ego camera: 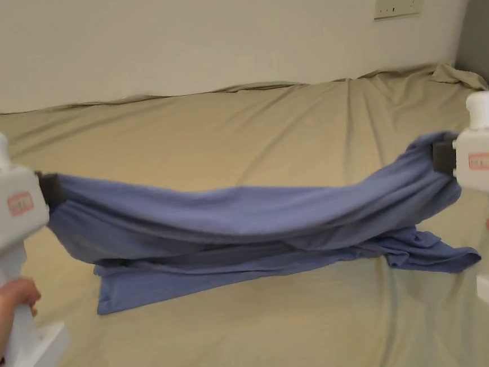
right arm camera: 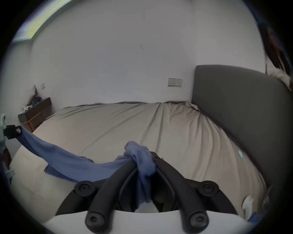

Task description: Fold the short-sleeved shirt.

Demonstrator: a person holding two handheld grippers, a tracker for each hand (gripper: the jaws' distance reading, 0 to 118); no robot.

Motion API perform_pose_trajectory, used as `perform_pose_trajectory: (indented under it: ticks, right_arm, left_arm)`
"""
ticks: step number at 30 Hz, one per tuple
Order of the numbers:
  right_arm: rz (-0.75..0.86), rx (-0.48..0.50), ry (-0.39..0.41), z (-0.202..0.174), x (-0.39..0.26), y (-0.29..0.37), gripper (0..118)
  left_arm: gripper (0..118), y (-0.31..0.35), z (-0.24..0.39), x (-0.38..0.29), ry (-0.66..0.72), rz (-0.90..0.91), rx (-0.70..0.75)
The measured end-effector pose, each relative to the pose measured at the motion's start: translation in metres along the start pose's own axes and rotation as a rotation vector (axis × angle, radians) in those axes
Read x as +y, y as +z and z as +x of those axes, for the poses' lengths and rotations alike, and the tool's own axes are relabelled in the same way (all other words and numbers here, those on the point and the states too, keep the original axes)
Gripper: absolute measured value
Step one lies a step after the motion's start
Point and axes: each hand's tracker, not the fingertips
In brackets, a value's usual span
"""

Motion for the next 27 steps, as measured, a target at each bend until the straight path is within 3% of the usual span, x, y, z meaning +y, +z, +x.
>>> perform_pose_trajectory:
  ticks: [5, 8, 16, 19, 27]
  right_arm:
    - [-0.08, 0.044, -0.061, 0.012, -0.093, 0.072, 6]
    - [-0.116, 0.041, -0.084, 0.028, -0.139, 0.11, 6]
    - [-0.177, 0.047, -0.105, 0.053, -0.21, 0.222, 6]
    - [-0.24, 0.043, -0.027, 0.057, -0.231, 0.257, 6]
    - [-0.335, 0.048, 0.055, 0.063, -0.268, 0.294, 6]
  left_arm:
    - [3, 0.076, -0.013, -0.083, -0.014, -0.067, 0.0]
    - [3, 0.126, -0.024, -0.127, 0.048, -0.136, -0.001]
    - [3, 0.249, -0.035, -0.192, 0.04, -0.209, 0.025]
    - [3, 0.288, -0.035, -0.212, 0.006, -0.256, 0.032]
    - [3, 0.32, -0.034, -0.257, -0.105, -0.417, 0.049]
